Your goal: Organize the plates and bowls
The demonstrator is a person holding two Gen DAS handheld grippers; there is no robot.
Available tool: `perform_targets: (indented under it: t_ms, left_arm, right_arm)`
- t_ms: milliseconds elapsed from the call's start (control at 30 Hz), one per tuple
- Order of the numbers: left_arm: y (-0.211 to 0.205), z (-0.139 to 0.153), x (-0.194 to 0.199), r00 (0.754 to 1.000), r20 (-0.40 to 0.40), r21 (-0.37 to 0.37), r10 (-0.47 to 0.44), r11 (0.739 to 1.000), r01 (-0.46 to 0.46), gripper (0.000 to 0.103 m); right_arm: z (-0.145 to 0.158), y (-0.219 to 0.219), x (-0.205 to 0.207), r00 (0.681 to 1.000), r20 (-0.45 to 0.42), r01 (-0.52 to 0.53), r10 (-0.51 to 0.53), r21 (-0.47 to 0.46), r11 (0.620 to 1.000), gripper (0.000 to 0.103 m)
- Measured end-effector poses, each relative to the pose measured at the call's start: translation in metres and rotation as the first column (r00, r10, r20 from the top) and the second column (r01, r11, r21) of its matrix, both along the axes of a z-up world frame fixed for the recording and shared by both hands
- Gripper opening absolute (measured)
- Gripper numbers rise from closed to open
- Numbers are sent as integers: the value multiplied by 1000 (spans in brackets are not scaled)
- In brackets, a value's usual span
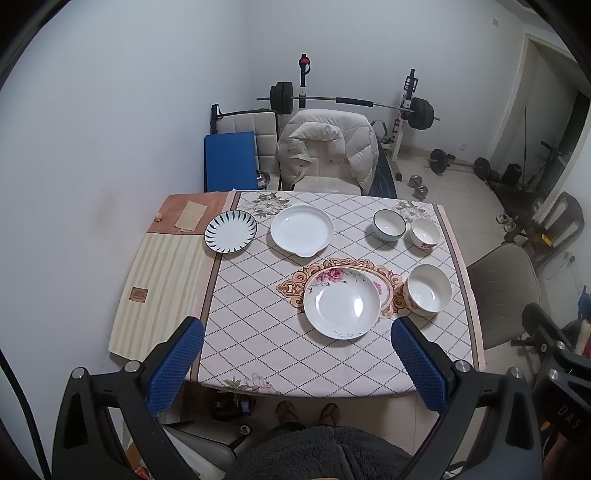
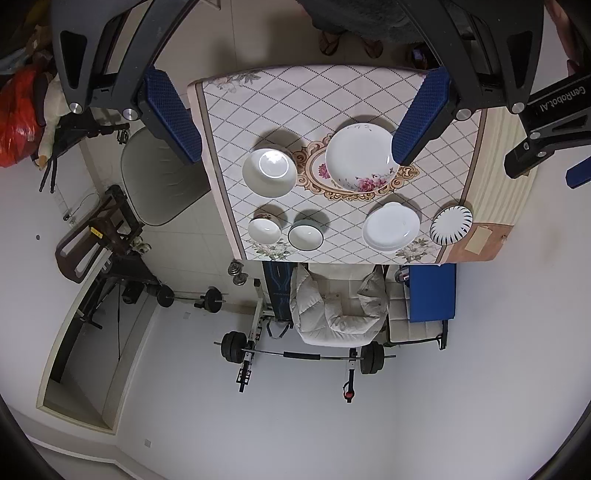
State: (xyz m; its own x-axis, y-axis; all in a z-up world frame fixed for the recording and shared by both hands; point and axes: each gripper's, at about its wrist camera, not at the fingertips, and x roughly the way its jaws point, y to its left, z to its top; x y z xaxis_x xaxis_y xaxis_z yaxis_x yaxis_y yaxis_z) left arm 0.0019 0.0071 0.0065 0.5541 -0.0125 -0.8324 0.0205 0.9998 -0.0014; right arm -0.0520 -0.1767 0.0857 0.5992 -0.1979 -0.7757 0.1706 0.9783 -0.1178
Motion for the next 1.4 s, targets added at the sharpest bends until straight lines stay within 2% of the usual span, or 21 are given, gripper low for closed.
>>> perform_targets:
  t_ms: [1400]
  left_arm:
    - [1,0,-2,1000,19,1,7,1000,-7,103]
  right_arm:
    - [-3,7,-3,1000,12,-5,5,-13,1000,103]
